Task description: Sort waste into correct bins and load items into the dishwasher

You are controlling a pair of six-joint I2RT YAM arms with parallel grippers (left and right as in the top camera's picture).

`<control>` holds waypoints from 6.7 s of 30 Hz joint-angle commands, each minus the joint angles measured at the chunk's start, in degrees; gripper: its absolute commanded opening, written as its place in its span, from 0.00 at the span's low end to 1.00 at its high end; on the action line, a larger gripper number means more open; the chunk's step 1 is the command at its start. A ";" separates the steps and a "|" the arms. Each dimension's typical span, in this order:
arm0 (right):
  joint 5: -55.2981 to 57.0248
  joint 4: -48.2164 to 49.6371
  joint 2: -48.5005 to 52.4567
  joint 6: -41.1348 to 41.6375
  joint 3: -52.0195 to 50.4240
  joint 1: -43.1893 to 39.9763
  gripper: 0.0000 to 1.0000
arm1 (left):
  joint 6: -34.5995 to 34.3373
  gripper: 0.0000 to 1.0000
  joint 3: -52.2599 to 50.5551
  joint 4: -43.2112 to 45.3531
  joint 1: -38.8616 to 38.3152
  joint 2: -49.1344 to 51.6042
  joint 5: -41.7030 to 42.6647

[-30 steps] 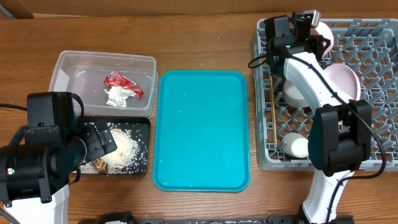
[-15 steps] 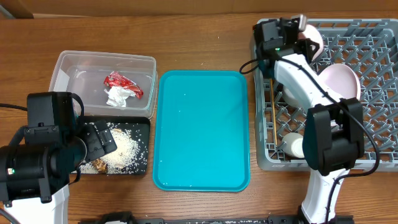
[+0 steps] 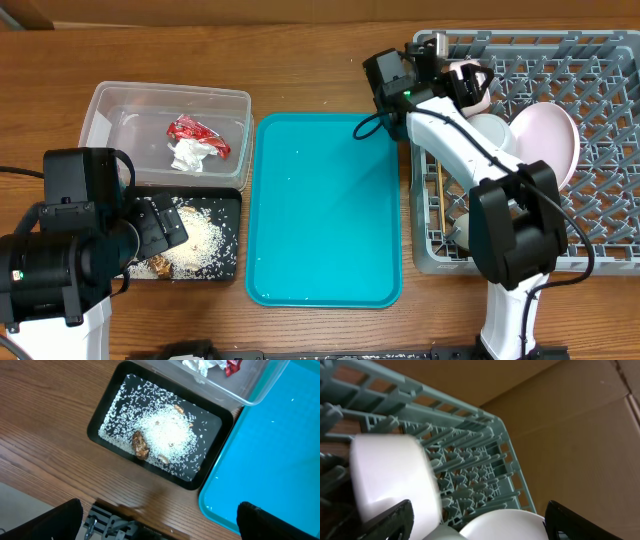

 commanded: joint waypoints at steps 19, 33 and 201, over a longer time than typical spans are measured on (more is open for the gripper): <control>-33.35 -12.26 -49.09 10.01 0.22 34.45 1.00 | -0.83 1.00 -0.09 0.11 0.33 0.09 -0.33; -45.72 -16.33 -62.20 11.21 0.20 37.48 1.00 | -0.83 1.00 -0.09 0.11 0.33 0.09 -0.33; -83.71 37.29 -119.01 -0.09 -92.85 -22.36 1.00 | 8.87 1.00 -88.26 88.63 -4.96 -63.04 10.16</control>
